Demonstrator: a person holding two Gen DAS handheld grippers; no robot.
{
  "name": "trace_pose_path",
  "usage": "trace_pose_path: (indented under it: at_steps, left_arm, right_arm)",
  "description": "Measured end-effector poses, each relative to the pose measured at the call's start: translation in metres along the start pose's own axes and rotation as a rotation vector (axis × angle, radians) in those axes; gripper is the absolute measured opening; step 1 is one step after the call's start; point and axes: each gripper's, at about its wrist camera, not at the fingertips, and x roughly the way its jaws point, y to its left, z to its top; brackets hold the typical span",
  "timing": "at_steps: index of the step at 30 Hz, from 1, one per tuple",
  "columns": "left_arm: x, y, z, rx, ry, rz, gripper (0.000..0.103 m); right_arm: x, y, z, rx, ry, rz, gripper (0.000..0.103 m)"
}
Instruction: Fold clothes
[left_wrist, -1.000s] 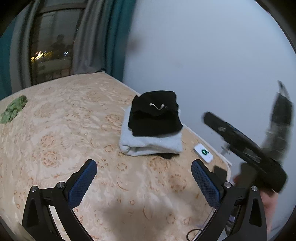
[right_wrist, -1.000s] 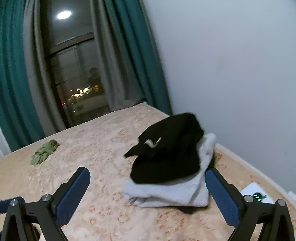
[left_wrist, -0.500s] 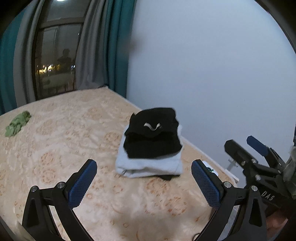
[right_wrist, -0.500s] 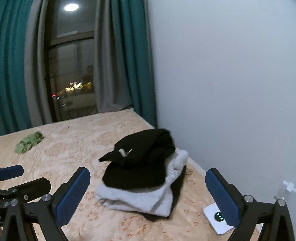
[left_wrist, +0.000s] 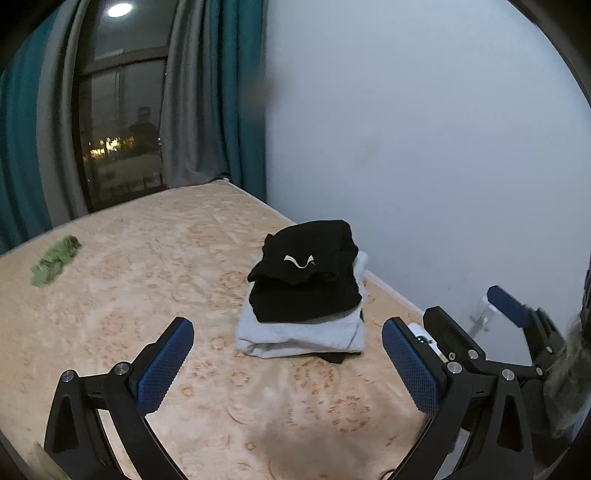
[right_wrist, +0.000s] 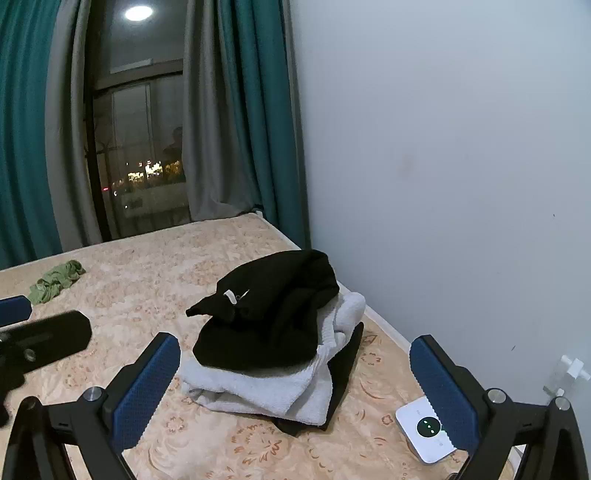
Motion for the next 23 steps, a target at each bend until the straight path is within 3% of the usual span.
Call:
trace_pose_path:
  at_steps: [4, 13, 20, 23]
  left_arm:
    - [-0.004, -0.013, 0.003, 0.018, -0.012, 0.012, 0.103]
    - [-0.012, -0.029, 0.007, -0.021, -0.02, -0.072, 0.103]
    - [-0.01, -0.055, 0.012, 0.072, -0.012, 0.065, 0.103]
    - [-0.015, -0.062, 0.012, 0.078, -0.032, 0.049, 0.103]
  right_arm:
    - [0.0, -0.008, -0.001, 0.006, 0.005, -0.003, 0.103]
    - [-0.009, -0.034, 0.002, 0.072, -0.022, -0.001, 0.103]
    - [-0.011, -0.031, 0.001, 0.048, -0.022, -0.001, 0.103]
    - [-0.012, -0.033, 0.001, 0.057, -0.022, -0.002, 0.103]
